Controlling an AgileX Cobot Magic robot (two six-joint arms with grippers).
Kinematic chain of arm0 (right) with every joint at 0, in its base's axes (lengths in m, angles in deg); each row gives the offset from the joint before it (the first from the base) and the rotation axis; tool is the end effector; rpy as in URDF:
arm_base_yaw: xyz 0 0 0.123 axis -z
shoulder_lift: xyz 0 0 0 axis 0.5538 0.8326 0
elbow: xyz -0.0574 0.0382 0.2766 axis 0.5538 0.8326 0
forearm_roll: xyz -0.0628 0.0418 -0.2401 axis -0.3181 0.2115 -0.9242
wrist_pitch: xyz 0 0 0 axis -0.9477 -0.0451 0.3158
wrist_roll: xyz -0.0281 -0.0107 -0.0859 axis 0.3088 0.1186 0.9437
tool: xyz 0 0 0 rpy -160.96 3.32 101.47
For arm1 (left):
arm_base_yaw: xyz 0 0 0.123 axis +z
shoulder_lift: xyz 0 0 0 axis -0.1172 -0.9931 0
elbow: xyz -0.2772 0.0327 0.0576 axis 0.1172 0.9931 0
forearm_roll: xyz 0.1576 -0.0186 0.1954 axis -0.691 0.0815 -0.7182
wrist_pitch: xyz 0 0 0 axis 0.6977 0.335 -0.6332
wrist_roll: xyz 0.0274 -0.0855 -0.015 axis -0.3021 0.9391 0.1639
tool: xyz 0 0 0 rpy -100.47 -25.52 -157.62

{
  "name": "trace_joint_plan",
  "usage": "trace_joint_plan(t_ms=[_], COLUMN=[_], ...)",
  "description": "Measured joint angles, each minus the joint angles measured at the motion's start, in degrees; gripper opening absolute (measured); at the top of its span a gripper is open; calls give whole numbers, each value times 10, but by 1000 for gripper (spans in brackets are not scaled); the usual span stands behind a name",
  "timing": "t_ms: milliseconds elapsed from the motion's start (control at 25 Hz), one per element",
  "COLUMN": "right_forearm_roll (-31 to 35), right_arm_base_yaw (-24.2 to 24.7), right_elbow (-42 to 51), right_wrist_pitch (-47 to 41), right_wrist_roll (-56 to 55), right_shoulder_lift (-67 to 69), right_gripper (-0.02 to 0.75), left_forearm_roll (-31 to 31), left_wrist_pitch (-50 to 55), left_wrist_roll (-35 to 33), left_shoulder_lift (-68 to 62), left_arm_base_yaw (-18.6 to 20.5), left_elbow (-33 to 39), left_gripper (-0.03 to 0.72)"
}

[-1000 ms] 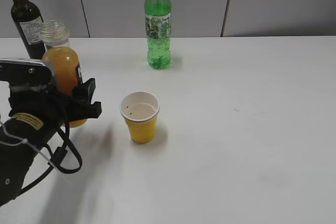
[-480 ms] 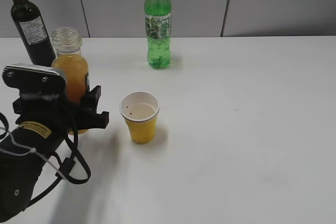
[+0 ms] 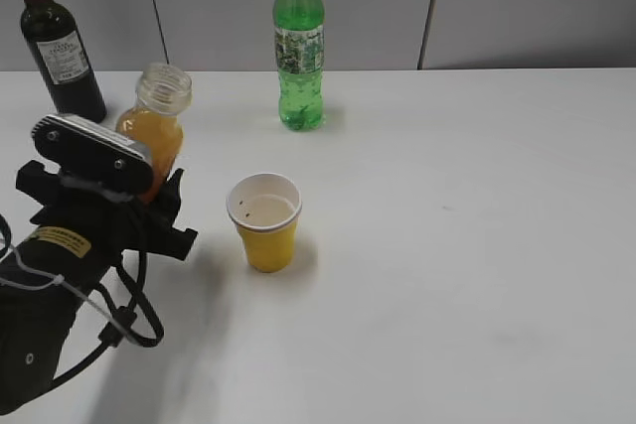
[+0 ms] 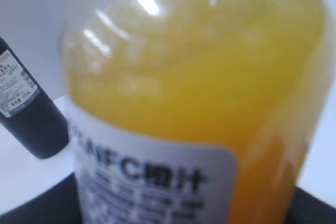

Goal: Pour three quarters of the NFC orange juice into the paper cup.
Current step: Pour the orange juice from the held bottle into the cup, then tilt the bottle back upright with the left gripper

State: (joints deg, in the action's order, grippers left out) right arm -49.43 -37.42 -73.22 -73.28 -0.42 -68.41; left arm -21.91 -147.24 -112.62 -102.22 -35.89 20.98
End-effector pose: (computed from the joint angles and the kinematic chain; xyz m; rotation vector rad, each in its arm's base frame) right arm 0.0072 0.0087 0.2638 -0.1775 1.9970 0.0979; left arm 0.2296 -0.1329 0.1222 0.4642 1.7608 0.3197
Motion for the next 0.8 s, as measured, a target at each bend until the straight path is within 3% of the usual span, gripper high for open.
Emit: trace_joint_plan(t_ms=[800], right_forearm_roll=[0], right_arm_base_yaw=[0], right_elbow=[0], right_wrist_pitch=[0], right_wrist_roll=[0], right_shoulder_lift=[0], right_gripper=[596], left_forearm_roll=[31], left_wrist_pitch=[0], left_wrist_roll=[-291], left_shoulder_lift=[0], left_arm_base_yaw=[21], left_elbow=[-35], left_gripper=[468])
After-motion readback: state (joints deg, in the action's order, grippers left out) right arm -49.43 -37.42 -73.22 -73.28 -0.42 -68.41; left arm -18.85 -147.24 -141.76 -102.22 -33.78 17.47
